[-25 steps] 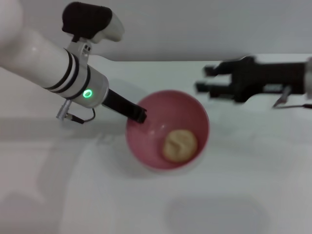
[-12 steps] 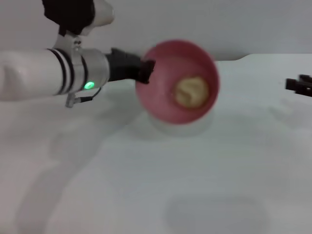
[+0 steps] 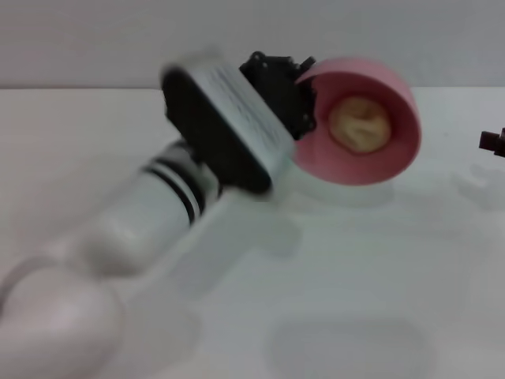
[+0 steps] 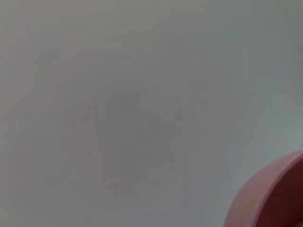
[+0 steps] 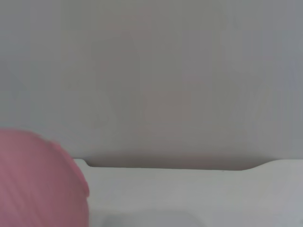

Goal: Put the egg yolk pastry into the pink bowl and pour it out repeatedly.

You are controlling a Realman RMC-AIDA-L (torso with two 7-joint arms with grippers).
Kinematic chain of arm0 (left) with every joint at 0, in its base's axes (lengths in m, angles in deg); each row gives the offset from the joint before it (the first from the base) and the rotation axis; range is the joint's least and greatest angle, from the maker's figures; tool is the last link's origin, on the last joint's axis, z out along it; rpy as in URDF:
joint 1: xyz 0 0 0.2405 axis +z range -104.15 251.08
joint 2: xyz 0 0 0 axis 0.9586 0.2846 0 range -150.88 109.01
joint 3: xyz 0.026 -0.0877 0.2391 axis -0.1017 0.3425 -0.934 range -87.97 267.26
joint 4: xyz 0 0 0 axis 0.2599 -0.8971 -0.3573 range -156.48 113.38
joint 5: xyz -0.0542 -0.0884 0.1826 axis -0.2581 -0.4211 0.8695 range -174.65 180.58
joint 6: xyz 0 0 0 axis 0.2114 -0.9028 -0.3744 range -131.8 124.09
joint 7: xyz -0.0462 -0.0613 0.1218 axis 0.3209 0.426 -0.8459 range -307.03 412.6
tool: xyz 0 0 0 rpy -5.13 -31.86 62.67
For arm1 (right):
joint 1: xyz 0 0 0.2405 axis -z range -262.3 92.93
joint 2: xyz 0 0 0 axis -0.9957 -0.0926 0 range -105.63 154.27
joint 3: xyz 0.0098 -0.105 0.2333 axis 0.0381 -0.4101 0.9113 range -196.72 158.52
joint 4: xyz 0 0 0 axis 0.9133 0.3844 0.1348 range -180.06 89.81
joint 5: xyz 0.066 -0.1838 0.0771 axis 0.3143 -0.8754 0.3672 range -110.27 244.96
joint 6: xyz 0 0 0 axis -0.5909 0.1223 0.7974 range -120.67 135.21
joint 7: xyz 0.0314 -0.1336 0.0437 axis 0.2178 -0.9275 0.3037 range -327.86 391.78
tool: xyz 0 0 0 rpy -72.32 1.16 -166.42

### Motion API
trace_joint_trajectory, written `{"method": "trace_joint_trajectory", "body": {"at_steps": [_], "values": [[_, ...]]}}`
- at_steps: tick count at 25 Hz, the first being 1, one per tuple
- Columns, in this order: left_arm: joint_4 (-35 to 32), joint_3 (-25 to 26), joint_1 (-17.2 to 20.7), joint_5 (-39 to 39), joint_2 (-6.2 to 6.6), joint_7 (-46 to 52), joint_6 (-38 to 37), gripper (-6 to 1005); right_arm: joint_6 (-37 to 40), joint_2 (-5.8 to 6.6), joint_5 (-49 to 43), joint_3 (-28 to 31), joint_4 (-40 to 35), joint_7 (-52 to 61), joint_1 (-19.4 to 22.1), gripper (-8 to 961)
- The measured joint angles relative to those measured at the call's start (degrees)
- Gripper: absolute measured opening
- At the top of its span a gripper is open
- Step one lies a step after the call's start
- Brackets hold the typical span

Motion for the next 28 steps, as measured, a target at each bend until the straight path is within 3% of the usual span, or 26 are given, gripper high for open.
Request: {"method": "trace_joint_trajectory", "body": {"at_steps": [1, 3, 4, 5, 7, 11, 16, 19, 21, 24, 28], "values": [[0.0, 0.0, 0.0, 0.0, 0.0, 0.0, 0.0, 0, 0.0, 0.0, 0.0, 0.0, 0.0, 0.0, 0.0, 491], [4.5, -4.99, -0.42, 0.15, -0.2, -5.47, 12.61, 0, -0.04, 0.0, 0.0, 0.04, 0.08, -0.01, 0.06, 491], [9.58, -9.98, -1.76, -0.84, -0.3, -11.88, 24.82, 0, -0.04, -0.01, 0.0, 0.09, 0.09, 0.0, 0.09, 492], [9.58, -9.98, -1.76, -0.84, -0.3, -11.88, 24.82, -1, -0.07, -0.03, 0.0, 0.22, 0.11, 0.03, 0.08, 492], [12.86, -13.53, -3.25, -2.73, -0.31, -19.21, 33.31, -1, -0.08, -0.09, 0.0, 0.53, 0.15, 0.2, 0.08, 493], [15.42, -16.3, -3.97, -3.71, -0.31, -28.32, 36.48, 0, -0.07, -0.14, 0.02, 0.79, 0.29, 0.19, 0.18, 495], [14.14, -15.66, -3.69, -8.28, -0.34, -26.25, 36.06, 0, -0.02, -0.14, 0.02, 0.2, 0.74, 0.01, 0.09, 496], [9.14, -11.46, -3.04, -17.31, -0.07, -24.75, 30.67, 0, 0.15, -0.08, 0.02, -0.02, 1.8, -0.08, -0.68, 498], [5.06, -5.97, -2.0, -23.75, 0.25, -24.77, 22.47, 0, 0.21, -0.05, 0.02, -0.09, 2.29, -0.11, -1.15, 498], [0.42, 8.37, -0.1, -31.18, 0.42, -24.38, 0.91, 0, 0.24, -0.04, 0.02, -0.83, 2.69, -0.13, -1.7, 500], [1.17, 26.53, -0.73, -38.07, 0.67, -19.71, -26.67, 0, 0.09, 0.03, 0.01, -3.32, 2.77, -0.17, -2.21, 501]]}}
